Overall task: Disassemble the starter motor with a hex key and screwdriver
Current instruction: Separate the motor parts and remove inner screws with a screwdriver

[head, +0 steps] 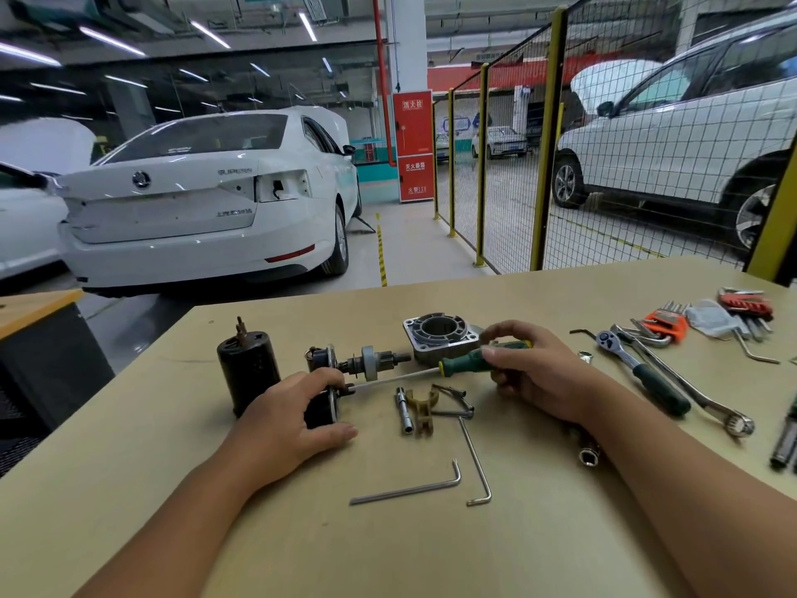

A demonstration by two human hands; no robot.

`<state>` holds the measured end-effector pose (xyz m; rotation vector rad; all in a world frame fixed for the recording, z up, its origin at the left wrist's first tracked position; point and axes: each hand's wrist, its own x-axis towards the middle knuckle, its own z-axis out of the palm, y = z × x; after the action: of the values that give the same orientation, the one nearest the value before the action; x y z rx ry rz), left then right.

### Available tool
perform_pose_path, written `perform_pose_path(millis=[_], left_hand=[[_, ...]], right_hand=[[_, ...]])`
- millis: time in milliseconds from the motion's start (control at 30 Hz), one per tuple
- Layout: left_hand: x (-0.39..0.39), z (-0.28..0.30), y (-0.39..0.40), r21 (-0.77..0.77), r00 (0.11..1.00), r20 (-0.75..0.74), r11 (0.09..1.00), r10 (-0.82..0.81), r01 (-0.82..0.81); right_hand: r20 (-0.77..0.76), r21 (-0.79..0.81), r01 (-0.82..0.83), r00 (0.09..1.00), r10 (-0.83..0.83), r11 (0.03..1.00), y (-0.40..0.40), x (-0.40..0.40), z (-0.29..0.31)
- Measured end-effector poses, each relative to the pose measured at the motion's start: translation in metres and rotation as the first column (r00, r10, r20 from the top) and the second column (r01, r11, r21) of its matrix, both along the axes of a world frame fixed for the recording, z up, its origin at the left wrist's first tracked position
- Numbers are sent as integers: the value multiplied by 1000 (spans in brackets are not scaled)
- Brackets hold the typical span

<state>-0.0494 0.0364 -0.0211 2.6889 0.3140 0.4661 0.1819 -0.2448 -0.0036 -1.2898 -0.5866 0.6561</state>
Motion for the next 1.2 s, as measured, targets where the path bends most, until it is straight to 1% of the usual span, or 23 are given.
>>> perform_pose_path(millis=[67,133,167,233,300,333,367,433,500,533,600,667,733,767,800,867,900,1000,1067,1100,1200], left_hand=[[0,0,0,1,1000,-2,1000,-1,1],[-1,0,0,2,1000,-2,1000,0,0],[-1,1,0,3,1000,-4,1000,1,-1],[-1,1,0,-1,1000,-8,1000,11,-11],[0,1,-1,-6,1000,-6,1000,23,-23],[0,1,-1,-5,1000,-7,1000,27,-27],[0,1,-1,-5,1000,-7,1000,28,-28],[0,1,-2,-6,1000,-6,1000,27,-27],[0,1,-1,-7,999,-15,1000,29,-29],[0,1,-1,-4,999,-18,999,33,-33],[0,1,-1,1,999,-18,999,37,-37],[1,1,-1,3,999,-22,999,35,-35],[1,0,-1,4,999,-19,1000,31,-31],[0,0,-1,3,999,-17,1000,31,-31],[0,0,-1,3,999,-16,1000,31,-31],[1,1,0,5,999,-19,1000,26,-26],[1,0,0,5,1000,-20,1000,24,-23],[0,0,0,-1,1000,-12,1000,23,-23],[0,-1,1,-1,1000,-14,1000,20,-20],[-1,-1,2,0,1000,-13,1000,22,-22],[-1,-2,3,-3,1000,-9,1000,17,-17]], right_hand=[[91,-109,50,995,-40,993,0,0,1],[125,-148,41,992,-23,988,-2,4,3],[112,-124,12,994,2,992,-4,6,2],[34,-26,-39,999,40,999,-5,8,-1],[-29,55,-43,999,45,998,-3,8,-5],[-29,64,-36,999,38,997,0,7,-6],[-9,44,-20,1000,21,999,1,5,-5],[67,-68,44,997,-39,997,2,3,-2],[128,-141,52,991,-34,989,-1,5,0],[124,-128,29,992,-13,991,-3,6,0],[67,-39,-17,998,20,999,-4,9,-2],[-2,42,-9,1000,10,999,-2,7,-3],[-45,83,-4,999,8,997,2,1,-2],[-54,69,5,999,-2,998,4,-1,-1],[-41,19,27,999,-26,999,5,-3,2],[26,-101,66,998,-64,993,3,-3,4],[38,-119,60,998,-56,991,1,-1,4],[-57,-15,-52,997,51,999,-5,4,4],[-78,18,-70,994,72,997,-5,3,3],[-66,2,-65,996,65,998,-3,1,3],[41,-157,30,999,-24,987,1,-3,6]])
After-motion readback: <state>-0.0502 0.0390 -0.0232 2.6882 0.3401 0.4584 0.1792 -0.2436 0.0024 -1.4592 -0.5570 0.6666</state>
